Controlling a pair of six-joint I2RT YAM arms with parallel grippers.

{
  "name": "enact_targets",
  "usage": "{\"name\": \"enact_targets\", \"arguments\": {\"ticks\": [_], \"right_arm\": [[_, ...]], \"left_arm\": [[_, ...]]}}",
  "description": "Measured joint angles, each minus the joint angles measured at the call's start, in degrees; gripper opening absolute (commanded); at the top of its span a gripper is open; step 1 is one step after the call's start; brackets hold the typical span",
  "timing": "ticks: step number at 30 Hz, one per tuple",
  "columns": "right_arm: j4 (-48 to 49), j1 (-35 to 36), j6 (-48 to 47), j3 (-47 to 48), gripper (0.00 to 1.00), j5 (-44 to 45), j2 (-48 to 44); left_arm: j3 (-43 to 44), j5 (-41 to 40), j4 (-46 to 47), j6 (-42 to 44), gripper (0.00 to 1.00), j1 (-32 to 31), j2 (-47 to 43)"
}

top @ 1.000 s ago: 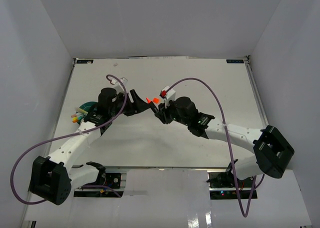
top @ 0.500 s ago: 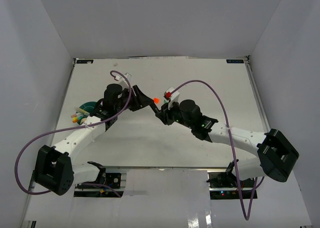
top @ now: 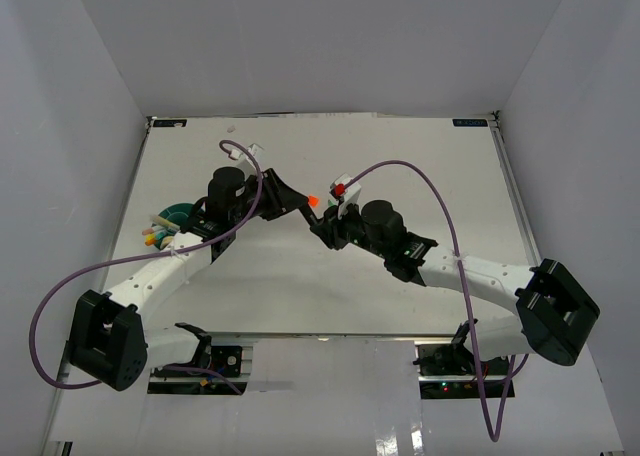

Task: Sort the stationery into containers
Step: Pick up the pen from the center of the board.

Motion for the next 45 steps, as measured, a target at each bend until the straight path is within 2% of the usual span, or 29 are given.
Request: {"name": "enact_targets", "arguments": {"ticks": [7, 10, 11, 14, 16, 18, 23, 24, 26, 27, 31, 38, 45], "right_arm": [[0.9, 0.0, 0.39, 0.0, 0.08, 0.0, -0.02], [1.05, 0.0, 0.52, 0.0, 0.08, 0.02, -0.02], [1.07, 0.0, 0.63, 0.0, 0.08, 0.02, -0.04], [1.18, 0.0, 0.7, -0.17, 0.08, 0.04, -0.24], [1.14, 0.0, 0.7, -0.33, 0.11, 0.07, -0.55], [1.29, 0.0, 0.7, -0.59, 0.15, 0.09, -0.9], [1.46, 0.0, 0.7, -1.14, 0.48, 0.0, -1.84], [1.44, 0.0, 0.79, -1.14, 0.58, -0.17, -1.97], [1.03, -0.02, 0.57, -1.14, 0.66, -0.7, -2.51], [0.48, -0.15, 0.44, -1.14, 0.75, -1.44, -2.95], [-2.69, -1.49, -1.36, -1.07, 0.9, -5.79, -5.22], [-9.44, -8.02, -6.25, -0.11, 0.91, -17.73, -9.55], [-11.04, -12.13, -8.07, 4.22, 0.84, -29.35, -9.25]], "left_arm": [[-0.13, 0.11, 0.07, -0.42, 0.41, -0.39, 0.0], [-0.33, 0.13, 0.31, -0.61, 0.32, -0.52, 0.0], [-0.35, 0.13, 0.35, -0.63, 0.24, -0.52, 0.0], [-0.39, 0.2, 0.72, -0.39, 0.13, -0.63, 0.0], [-0.44, 0.22, 0.94, -0.28, 0.08, -0.63, -0.02], [-0.44, 0.22, 1.29, -0.04, 0.07, -0.66, -0.07], [-0.44, 0.98, 2.12, 1.55, 0.03, -0.79, -0.28], [-0.44, 1.16, 2.47, 2.19, 0.03, -0.81, -0.42], [-0.46, 1.49, 2.99, 3.93, 0.03, -0.81, -0.81], [-0.46, 1.6, 3.1, 5.07, 0.03, -0.81, -1.09], [-0.44, 3.23, 3.41, 10.27, 0.02, -0.76, -2.25], [-0.33, 12.31, 4.35, 19.04, 0.01, -0.74, -2.8], [-0.28, 21.99, 9.9, 21.07, 0.01, -0.76, -2.8]]}}
